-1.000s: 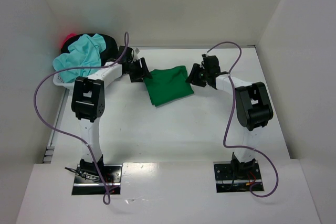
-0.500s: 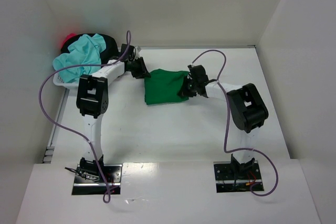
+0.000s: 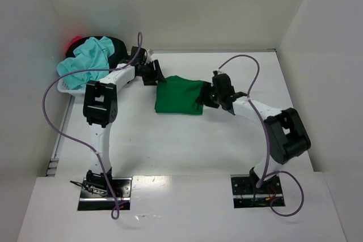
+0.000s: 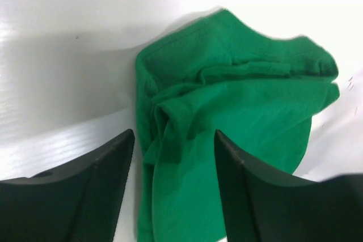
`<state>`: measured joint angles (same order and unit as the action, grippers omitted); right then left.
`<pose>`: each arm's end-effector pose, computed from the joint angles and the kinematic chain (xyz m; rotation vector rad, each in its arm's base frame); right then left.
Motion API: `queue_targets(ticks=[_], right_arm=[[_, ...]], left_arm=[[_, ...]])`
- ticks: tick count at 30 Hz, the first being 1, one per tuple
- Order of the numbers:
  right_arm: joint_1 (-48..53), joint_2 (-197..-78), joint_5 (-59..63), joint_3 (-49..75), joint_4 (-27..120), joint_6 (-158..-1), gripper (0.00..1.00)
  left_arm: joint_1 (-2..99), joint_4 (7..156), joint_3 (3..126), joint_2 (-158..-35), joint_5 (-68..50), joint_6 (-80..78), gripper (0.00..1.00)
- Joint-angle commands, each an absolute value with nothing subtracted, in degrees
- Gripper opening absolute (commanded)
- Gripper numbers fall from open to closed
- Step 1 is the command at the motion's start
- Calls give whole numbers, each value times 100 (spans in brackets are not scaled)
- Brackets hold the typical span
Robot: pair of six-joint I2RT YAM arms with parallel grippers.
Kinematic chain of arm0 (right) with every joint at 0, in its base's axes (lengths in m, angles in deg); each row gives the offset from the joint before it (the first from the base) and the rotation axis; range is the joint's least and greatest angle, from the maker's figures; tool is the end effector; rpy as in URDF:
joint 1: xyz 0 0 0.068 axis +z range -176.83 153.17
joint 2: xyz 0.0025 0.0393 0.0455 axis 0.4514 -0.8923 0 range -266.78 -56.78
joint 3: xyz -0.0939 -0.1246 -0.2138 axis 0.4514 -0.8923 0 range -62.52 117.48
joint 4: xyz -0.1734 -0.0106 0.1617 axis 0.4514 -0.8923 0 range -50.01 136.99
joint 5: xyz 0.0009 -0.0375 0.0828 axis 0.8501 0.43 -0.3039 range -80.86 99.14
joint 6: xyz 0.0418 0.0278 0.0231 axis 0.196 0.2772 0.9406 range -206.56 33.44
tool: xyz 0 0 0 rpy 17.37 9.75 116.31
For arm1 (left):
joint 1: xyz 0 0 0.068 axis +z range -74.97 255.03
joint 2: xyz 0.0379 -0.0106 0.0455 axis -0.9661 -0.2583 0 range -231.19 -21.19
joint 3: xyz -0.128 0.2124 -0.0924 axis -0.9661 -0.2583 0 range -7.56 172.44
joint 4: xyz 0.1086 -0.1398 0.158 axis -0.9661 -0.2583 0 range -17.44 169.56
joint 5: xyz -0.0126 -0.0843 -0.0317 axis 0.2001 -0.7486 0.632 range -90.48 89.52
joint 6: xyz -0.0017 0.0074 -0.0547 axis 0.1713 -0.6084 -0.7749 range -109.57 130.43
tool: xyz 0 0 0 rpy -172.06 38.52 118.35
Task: Fold and stack the t-shirts
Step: Smooth out wrinkles on the folded tshirt
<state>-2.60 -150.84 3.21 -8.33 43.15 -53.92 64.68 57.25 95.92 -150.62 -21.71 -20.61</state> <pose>0.2950 0.1371 0.1971 0.1234 2.4080 0.6005 0.4679 -0.0994 0.1878 -0.2709 2.4705 -0.7687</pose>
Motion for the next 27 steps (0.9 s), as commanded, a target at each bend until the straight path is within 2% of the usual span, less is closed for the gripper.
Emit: queue_targets(ticks=[1, 4, 10, 16, 24, 27], right_arm=[[-485, -14459, 739, -584, 4356, -5474, 57], [-775, -14554, 546, -260, 4356, -5597, 57], [-829, -15590, 265, 409, 4417, -5879, 56], [-829, -16373, -96, 621, 4601, -5826, 56], [-829, -16866, -149, 884, 4778, -5826, 57], [-829, -16998, -202, 1060, 4778, -5826, 57]], left_arm=[[6528, 5662, 9405, -14294, -2297, -1761, 67], [6528, 5609, 9124, -13829, -2193, -1708, 71], [6370, 5714, 8104, -13230, -2271, -1708, 72], [6185, 5925, 7488, -13272, -2376, -1708, 72], [6018, 5978, 7417, -13641, -2368, -1760, 69], [5904, 5978, 7365, -13764, -2368, -1760, 63]])
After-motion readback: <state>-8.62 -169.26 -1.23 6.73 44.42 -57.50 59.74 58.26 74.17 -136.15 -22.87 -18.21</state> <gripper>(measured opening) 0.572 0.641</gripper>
